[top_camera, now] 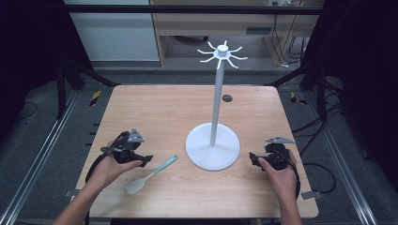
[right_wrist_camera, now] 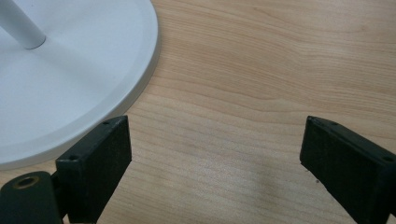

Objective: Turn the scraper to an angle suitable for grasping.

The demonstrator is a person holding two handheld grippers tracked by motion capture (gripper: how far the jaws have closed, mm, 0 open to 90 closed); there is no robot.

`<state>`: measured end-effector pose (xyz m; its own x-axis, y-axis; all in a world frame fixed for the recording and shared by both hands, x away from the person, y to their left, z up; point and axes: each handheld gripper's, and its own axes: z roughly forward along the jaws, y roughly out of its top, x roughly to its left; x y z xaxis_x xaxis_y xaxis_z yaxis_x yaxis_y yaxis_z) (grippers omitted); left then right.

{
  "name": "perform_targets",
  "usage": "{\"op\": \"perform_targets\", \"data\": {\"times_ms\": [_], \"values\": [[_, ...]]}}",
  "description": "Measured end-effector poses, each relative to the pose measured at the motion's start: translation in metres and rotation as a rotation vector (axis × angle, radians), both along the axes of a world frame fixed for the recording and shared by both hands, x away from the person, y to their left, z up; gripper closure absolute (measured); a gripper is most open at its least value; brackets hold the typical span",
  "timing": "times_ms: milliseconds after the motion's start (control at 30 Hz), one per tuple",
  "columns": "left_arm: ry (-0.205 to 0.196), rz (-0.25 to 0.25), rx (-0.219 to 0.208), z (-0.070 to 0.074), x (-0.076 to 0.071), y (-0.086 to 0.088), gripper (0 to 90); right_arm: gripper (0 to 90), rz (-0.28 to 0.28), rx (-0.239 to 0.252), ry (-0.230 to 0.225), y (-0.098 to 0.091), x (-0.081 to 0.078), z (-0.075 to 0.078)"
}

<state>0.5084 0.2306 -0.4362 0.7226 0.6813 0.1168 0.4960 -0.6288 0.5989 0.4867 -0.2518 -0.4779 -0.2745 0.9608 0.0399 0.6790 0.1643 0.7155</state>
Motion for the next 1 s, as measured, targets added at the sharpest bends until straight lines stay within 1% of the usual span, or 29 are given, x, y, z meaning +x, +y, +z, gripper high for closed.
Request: {"op": "perform_targets", "data": {"times_ms": [33,67,100,133,167,200,233,267,300,367,400,433,533,600,633,733,800,867,1000], "values": [[0.000,0.000,0.000,0.000,0.000,0.000,40.8,9.5,0.000,0.000,0.000,0.000,0.000,0.000],[0.009,-0.006,-0.001,-0.001,0.004,-0.003,45.5,9.5,0.004,-0.003,-0.002,0.001,0.000,0.000],[0.021,-0.012,0.003,-0.002,0.008,-0.006,45.5,9.5,0.004,-0.003,-0.002,0.001,0.000,0.000],[0.035,-0.023,0.011,-0.004,0.011,-0.009,50.9,9.5,0.009,-0.006,-0.003,0.001,0.000,0.000],[0.057,-0.038,0.027,-0.006,0.018,-0.016,60.1,9.5,0.016,-0.009,-0.003,0.003,-0.001,0.000],[0.057,-0.038,0.027,-0.006,0.018,-0.016,64.5,9.6,0.016,-0.010,-0.002,0.003,-0.001,0.001],[0.062,-0.045,0.040,-0.007,0.020,-0.020,68.5,9.6,0.018,-0.013,-0.003,0.003,-0.002,0.001],[0.085,-0.057,0.044,-0.008,0.026,-0.026,71.5,9.6,0.019,-0.014,-0.004,0.003,-0.002,0.001],[0.098,-0.063,0.039,-0.009,0.027,-0.030,75.2,9.6,0.017,-0.010,-0.003,0.003,-0.002,0.001],[0.117,-0.076,0.045,-0.011,0.030,-0.036,81.4,9.6,0.016,-0.011,-0.002,0.002,-0.002,0.001],[0.117,-0.076,0.045,-0.011,0.030,-0.036,83.8,9.6,0.016,-0.014,-0.002,0.002,-0.002,0.000],[0.128,-0.086,0.043,-0.014,0.031,-0.042,86.1,9.6,0.012,-0.009,0.002,0.002,-0.002,0.000],[0.140,-0.091,0.040,-0.018,0.031,-0.048,90.0,9.7,0.014,-0.011,0.001,0.002,-0.001,0.000],[0.152,-0.098,0.049,-0.022,0.031,-0.052,90.0,9.6,0.015,-0.014,0.006,0.003,-0.001,0.000],[0.151,-0.099,0.057,-0.023,0.031,-0.054,90.0,9.7,0.018,-0.016,0.005,0.003,-0.002,0.000],[0.153,-0.100,0.043,-0.026,0.030,-0.057,90.0,9.7,0.015,-0.014,0.004,0.003,-0.003,0.000],[0.155,-0.109,0.046,-0.027,0.029,-0.061,90.0,9.7,0.016,-0.013,0.001,0.002,-0.003,0.000],[0.154,-0.116,0.068,-0.030,0.027,-0.064,90.0,9.7,0.018,-0.011,0.002,0.002,-0.002,0.000],[0.157,-0.120,0.066,-0.032,0.025,-0.067,90.0,9.8,0.018,-0.013,0.003,0.003,-0.002,0.000]]}}
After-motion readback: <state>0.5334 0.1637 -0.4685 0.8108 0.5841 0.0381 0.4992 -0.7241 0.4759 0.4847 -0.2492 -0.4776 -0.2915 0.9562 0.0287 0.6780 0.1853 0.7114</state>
